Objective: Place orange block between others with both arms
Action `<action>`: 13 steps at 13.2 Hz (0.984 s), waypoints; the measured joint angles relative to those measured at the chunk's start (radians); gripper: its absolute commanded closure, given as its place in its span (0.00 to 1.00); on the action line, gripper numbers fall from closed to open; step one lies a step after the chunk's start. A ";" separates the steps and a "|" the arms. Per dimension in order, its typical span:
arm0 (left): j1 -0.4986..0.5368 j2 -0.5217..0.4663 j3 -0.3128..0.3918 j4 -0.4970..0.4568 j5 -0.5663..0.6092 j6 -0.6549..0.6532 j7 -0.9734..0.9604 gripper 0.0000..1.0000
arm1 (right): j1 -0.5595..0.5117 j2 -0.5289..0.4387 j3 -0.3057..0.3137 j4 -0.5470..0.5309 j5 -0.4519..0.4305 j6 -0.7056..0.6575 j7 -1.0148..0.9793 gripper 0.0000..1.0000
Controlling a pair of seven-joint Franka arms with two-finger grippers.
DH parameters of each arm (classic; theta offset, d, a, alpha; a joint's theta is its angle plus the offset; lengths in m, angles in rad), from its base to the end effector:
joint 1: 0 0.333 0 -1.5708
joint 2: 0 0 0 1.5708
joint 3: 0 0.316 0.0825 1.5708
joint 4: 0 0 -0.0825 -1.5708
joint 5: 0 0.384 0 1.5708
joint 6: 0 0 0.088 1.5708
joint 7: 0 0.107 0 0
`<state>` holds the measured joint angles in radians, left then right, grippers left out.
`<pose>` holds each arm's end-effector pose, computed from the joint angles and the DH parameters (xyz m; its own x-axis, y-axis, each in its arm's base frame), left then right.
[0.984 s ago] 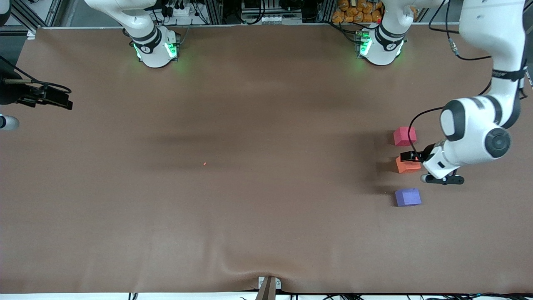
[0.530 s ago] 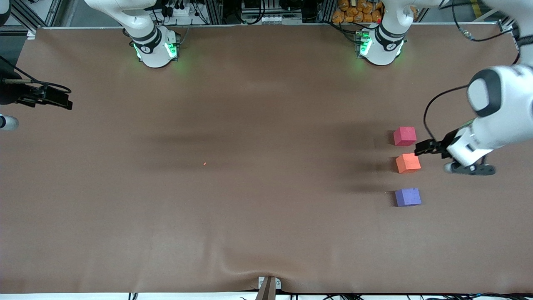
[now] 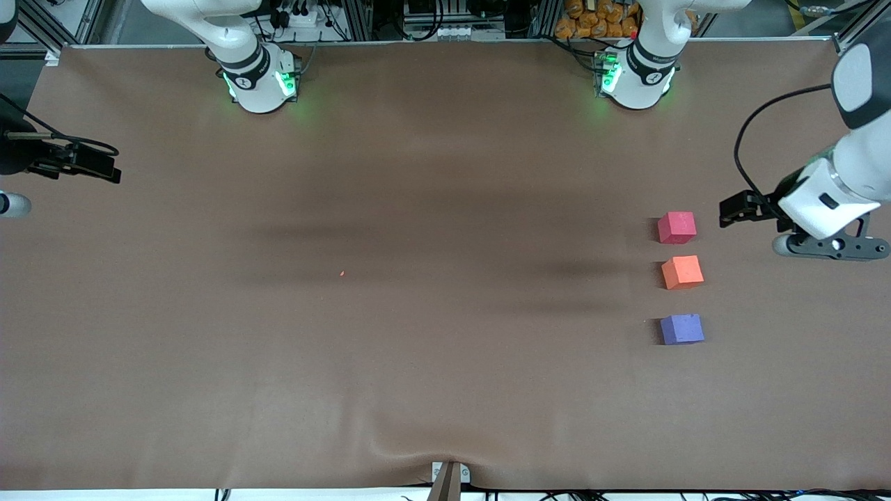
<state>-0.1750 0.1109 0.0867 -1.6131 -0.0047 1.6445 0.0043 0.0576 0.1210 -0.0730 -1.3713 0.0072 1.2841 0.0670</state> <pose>0.5857 -0.0547 0.5474 0.9927 -0.0916 -0.0790 -0.0923 -0.9957 -0.0046 0.5603 -0.0048 0.6264 0.9752 -0.0812 -0.2058 -0.0798 -0.9967 0.0154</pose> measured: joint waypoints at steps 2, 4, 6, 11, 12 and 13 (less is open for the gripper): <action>0.000 -0.017 -0.006 0.046 0.003 -0.063 -0.006 0.00 | 0.000 0.000 0.000 0.000 0.000 0.000 0.000 0.00; 0.015 -0.069 -0.010 0.062 0.005 -0.127 -0.005 0.00 | 0.000 0.000 0.000 0.000 0.000 0.000 0.000 0.00; 0.073 -0.115 -0.064 0.063 0.005 -0.144 -0.004 0.00 | 0.000 0.000 0.000 0.000 0.000 0.000 0.000 0.00; 0.138 -0.159 -0.142 0.069 0.005 -0.198 -0.004 0.00 | 0.000 0.000 0.001 0.000 0.000 0.000 0.000 0.00; 0.139 -0.159 -0.143 0.076 0.005 -0.207 -0.004 0.00 | 0.000 0.000 0.001 0.000 0.000 0.000 0.000 0.00; 0.139 -0.159 -0.143 0.084 0.005 -0.214 -0.004 0.00 | 0.000 0.000 0.001 0.000 0.000 0.000 0.000 0.00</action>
<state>-0.0361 -0.0477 -0.0561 -1.5293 0.0003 1.4302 0.0000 0.0576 0.1209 -0.0723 -1.3711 0.0072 1.2841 0.0672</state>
